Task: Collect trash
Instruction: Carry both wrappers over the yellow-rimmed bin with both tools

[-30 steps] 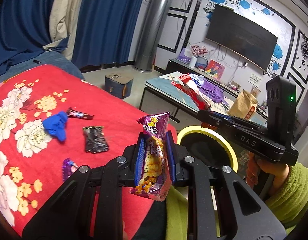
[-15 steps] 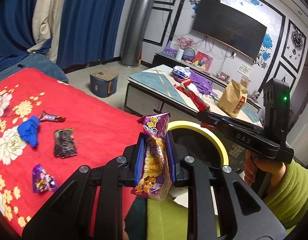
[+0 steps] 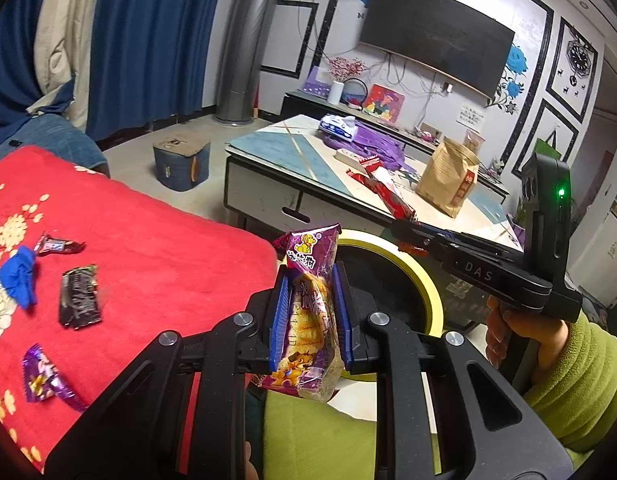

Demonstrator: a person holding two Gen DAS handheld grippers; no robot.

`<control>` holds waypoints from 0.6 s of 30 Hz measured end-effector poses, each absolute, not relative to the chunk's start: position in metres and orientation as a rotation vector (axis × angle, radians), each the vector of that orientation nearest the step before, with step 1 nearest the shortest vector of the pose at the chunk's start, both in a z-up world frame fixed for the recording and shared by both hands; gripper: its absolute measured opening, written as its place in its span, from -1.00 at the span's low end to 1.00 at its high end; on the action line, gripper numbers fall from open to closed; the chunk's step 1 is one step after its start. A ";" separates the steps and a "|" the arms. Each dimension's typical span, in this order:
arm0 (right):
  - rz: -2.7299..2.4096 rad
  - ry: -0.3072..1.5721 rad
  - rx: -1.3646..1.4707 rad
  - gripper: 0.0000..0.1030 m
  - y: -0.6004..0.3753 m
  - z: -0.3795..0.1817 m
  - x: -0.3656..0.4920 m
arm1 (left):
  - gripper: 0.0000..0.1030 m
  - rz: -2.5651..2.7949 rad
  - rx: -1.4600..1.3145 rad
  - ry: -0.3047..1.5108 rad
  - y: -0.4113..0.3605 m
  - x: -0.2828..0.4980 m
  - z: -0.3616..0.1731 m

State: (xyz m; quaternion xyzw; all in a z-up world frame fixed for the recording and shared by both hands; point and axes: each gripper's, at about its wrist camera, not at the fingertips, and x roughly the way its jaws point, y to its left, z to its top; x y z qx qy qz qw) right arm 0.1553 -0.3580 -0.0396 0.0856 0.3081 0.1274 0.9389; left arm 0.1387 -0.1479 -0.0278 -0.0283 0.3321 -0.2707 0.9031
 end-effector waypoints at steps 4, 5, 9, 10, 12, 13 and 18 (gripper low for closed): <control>0.231 0.640 0.187 -0.66 -0.370 -0.047 0.153 | -0.70 -0.581 -0.048 0.697 -0.158 0.143 -0.031; 0.223 0.644 0.190 -0.66 -0.373 -0.049 0.153 | -0.70 -0.588 -0.044 0.699 -0.161 0.144 -0.032; 0.188 0.658 0.204 -0.66 -0.388 -0.059 0.151 | -0.70 -0.610 -0.032 0.709 -0.171 0.146 -0.038; 0.178 0.662 0.208 -0.66 -0.391 -0.061 0.150 | -0.70 -0.615 -0.031 0.712 -0.173 0.147 -0.038; 0.164 0.665 0.214 -0.66 -0.397 -0.064 0.149 | -0.70 -0.626 -0.028 0.720 -0.178 0.149 -0.041; 0.155 0.668 0.215 -0.66 -0.400 -0.066 0.149 | -0.70 -0.632 -0.025 0.725 -0.182 0.151 -0.043; 0.125 0.683 0.225 -0.66 -0.411 -0.074 0.147 | -0.70 -0.657 -0.008 0.749 -0.196 0.155 -0.052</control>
